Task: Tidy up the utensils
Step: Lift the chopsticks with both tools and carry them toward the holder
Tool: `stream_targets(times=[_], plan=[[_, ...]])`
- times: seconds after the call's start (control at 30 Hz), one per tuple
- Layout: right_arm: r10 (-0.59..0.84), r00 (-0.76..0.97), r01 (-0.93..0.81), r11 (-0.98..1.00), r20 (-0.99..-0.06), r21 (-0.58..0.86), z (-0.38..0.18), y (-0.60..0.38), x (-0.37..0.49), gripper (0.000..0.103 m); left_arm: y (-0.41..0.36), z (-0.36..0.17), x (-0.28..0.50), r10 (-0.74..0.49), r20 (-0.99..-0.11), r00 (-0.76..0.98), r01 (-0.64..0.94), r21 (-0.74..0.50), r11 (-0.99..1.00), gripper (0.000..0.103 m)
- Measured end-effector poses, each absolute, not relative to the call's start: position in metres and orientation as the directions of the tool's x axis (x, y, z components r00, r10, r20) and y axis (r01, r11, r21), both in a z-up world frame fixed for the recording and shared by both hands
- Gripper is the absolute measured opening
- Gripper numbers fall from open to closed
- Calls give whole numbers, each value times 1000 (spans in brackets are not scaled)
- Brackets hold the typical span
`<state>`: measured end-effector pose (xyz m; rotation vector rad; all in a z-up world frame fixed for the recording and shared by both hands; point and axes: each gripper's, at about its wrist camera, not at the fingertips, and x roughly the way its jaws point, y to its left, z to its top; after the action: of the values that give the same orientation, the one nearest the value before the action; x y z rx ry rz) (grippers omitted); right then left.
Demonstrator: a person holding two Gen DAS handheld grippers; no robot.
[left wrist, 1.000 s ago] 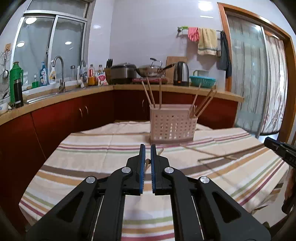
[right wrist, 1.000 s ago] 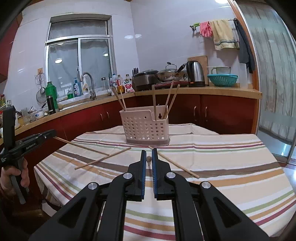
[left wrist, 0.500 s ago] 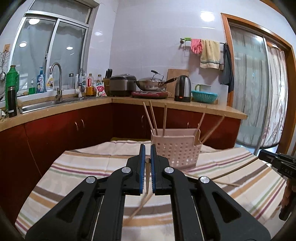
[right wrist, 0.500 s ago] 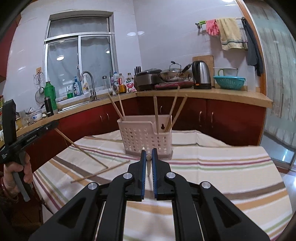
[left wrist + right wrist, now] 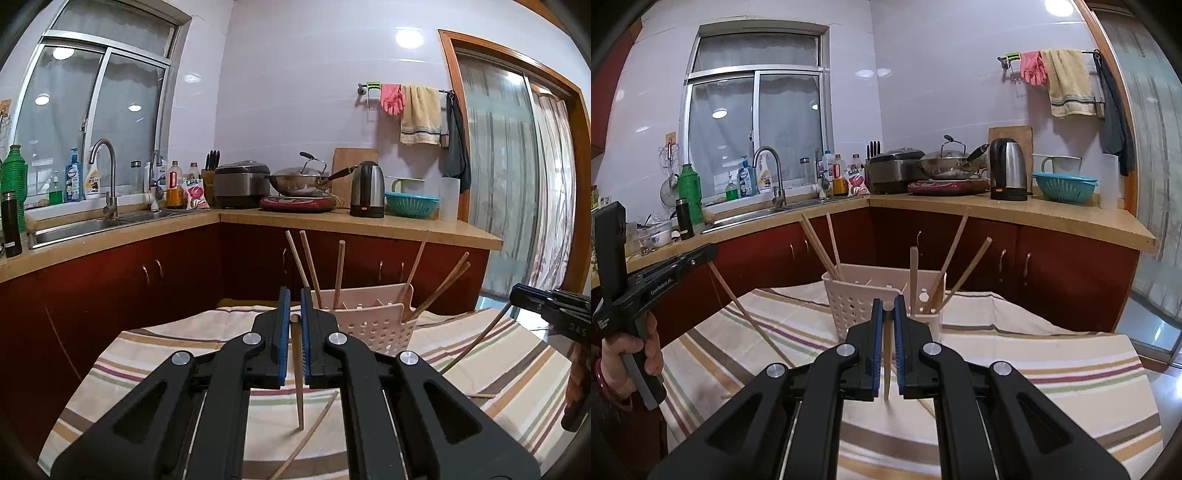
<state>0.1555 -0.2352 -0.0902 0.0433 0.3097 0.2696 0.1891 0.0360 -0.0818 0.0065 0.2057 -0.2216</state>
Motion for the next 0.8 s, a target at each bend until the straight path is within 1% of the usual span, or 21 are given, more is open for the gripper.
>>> stream_targets(times=[0.17, 0.47, 0.63, 0.8], plan=[[273, 915, -261, 962, -298, 81, -90, -230, 168, 7, 34, -81, 196, -212, -192, 958, 216, 3, 976, 6], [278, 911, -271, 960, -306, 68, -92, -220, 177, 7, 35, -88, 208, -216, -214, 953, 220, -5, 975, 7], [275, 911, -266, 961, -307, 73, -94, -220, 182, 7, 35, -96, 214, -223, -240, 945, 223, -28, 974, 7], [282, 915, -267, 959, -288, 93, -86, -222, 183, 7, 31, -86, 214, -247, -234, 940, 246, -37, 969, 6]])
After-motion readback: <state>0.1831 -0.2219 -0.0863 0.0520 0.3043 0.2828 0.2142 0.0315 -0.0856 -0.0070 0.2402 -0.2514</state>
